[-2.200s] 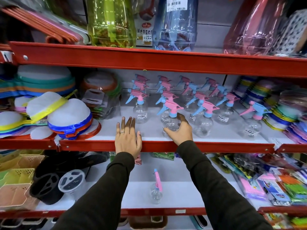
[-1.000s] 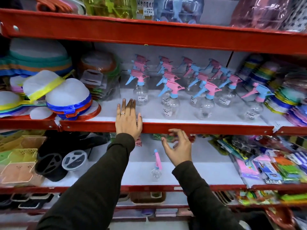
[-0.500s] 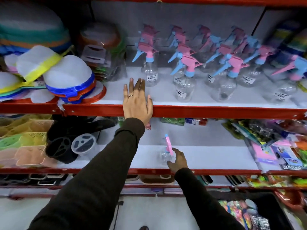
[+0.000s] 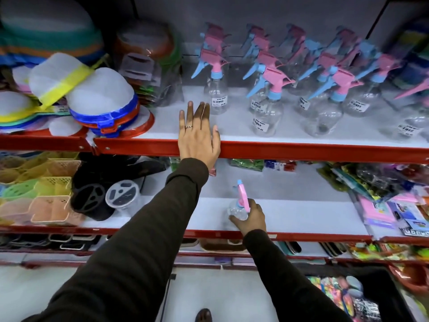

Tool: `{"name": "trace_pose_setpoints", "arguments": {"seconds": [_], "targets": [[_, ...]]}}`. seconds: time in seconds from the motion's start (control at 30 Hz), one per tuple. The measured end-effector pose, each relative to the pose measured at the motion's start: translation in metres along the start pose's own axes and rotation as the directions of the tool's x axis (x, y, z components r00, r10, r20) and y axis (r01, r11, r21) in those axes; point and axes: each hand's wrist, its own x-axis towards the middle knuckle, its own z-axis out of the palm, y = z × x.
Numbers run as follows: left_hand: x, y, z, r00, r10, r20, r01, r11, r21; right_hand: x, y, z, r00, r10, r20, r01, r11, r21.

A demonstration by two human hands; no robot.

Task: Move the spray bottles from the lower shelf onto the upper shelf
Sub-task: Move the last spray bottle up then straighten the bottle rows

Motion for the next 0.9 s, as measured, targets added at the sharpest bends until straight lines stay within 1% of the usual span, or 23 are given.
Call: {"name": "trace_pose_setpoints", "arguments": {"seconds": [0.2,0.33,0.47,0.53,0.63,0.8,0.83,0.9], "targets": [[-0.002,0.001,-0.005,0.999,-0.011,0.041,0.01,1.0,0.013,-0.024,-0.026,-0.023,0.982,-0.173,-0.077,0.175,0.984,0.021],[-0.002,0.001,-0.012,0.996,-0.017,0.09,0.016,1.0,0.011,-0.042,-0.052,-0.042,0.95,-0.29,-0.111,0.291,0.957,-0.007],[0.0,0.001,-0.017,0.991,-0.022,0.13,0.022,1.0,0.0,-0.055,-0.082,-0.062,0.914,-0.377,-0.151,0.38,0.925,-0.003],[0.001,-0.001,-0.019,0.992,-0.013,0.127,0.015,1.0,-0.014,-0.062,-0.097,-0.07,0.895,-0.416,-0.162,0.424,0.906,0.015],[-0.001,-0.008,-0.022,0.994,-0.019,0.106,0.021,1.0,-0.018,-0.067,-0.122,-0.083,0.84,-0.503,-0.203,0.513,0.858,-0.002],[-0.003,-0.039,-0.025,0.996,-0.064,0.068,0.067,0.996,-0.052,-0.061,-0.174,-0.104,0.717,-0.628,-0.303,0.657,0.754,-0.006],[-0.002,-0.048,-0.026,0.994,-0.078,0.071,0.081,0.996,-0.043,-0.058,-0.185,-0.107,0.697,-0.643,-0.316,0.674,0.738,-0.015],[-0.001,-0.061,-0.026,0.992,-0.099,0.076,0.101,0.995,-0.023,-0.049,-0.206,-0.109,0.681,-0.661,-0.315,0.686,0.726,-0.04]]}}
